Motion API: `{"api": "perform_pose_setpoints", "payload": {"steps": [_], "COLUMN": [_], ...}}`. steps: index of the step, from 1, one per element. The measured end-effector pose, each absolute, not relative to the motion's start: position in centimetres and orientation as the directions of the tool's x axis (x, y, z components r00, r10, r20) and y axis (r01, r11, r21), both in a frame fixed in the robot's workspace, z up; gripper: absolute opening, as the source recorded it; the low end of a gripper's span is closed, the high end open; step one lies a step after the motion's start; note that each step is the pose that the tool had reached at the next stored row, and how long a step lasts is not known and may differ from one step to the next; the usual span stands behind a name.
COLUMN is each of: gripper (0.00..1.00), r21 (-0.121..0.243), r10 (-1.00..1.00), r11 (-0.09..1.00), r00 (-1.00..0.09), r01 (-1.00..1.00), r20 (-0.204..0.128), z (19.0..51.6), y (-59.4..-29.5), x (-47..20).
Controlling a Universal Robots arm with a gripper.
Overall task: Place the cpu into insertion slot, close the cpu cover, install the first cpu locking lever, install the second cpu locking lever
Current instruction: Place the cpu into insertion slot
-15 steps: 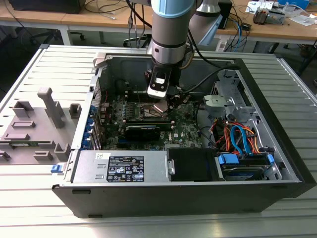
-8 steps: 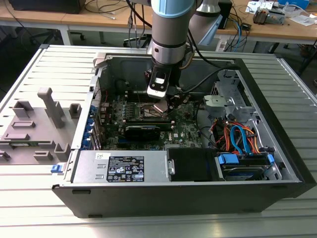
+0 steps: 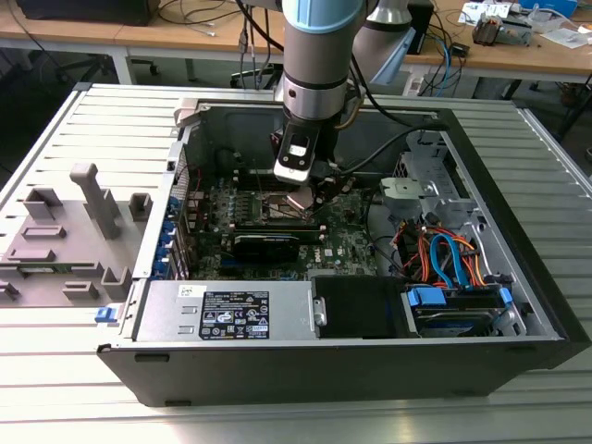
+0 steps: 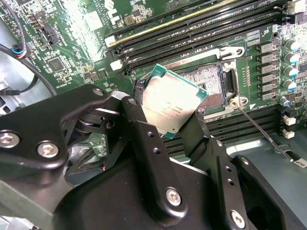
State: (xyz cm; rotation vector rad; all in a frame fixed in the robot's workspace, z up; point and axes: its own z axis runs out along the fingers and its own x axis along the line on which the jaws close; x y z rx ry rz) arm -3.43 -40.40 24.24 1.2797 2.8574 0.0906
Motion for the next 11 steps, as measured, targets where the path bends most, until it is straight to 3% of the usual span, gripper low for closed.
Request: {"api": "perform_pose_setpoints", "payload": {"steps": [11], "gripper": [0.55], "r21": [0.057], "r10": [0.755], "r11": [0.653], "r00": [-0.655], "r01": [0.755], "r20": [0.015], "z": [24.24], "y": [-40.4], "x": [-3.43]}}
